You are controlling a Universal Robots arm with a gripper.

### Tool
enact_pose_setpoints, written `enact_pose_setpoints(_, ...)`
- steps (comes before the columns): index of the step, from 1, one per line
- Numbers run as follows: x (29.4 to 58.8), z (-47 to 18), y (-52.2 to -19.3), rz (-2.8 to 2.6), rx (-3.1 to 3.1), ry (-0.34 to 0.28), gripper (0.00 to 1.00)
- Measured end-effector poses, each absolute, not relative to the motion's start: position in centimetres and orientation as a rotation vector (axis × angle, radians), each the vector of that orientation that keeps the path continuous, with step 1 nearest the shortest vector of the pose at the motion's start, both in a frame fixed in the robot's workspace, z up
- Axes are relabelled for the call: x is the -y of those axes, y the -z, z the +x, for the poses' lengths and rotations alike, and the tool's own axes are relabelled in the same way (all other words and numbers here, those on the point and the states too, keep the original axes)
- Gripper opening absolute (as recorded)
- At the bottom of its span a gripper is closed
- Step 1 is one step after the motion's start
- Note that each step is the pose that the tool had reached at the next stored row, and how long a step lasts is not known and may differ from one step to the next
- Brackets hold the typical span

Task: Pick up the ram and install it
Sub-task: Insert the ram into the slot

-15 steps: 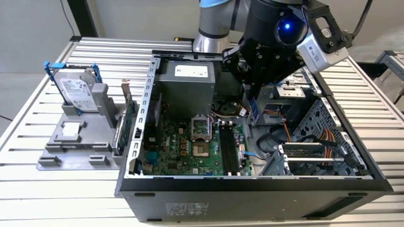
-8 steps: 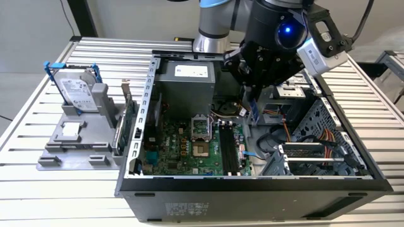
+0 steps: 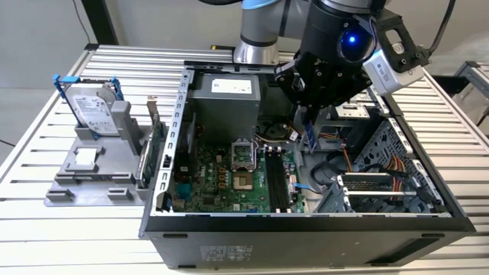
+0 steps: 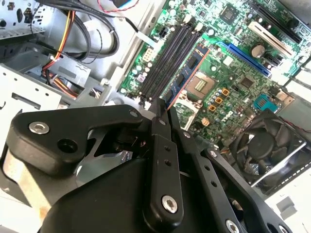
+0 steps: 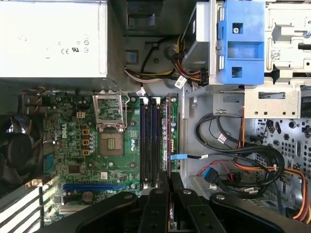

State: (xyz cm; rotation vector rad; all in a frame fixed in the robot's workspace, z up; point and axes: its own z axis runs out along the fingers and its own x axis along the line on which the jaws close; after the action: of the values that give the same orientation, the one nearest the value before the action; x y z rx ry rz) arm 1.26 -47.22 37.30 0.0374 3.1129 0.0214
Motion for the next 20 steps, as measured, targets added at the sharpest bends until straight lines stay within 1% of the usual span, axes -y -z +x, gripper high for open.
enact_pose_setpoints(10, 47.2, 1.3, -37.2, 0.039, -3.113, -0.022, 0.00)
enact_pose_setpoints(20, 47.2, 1.4, -36.2, 0.044, -3.113, -0.022, 0.00)
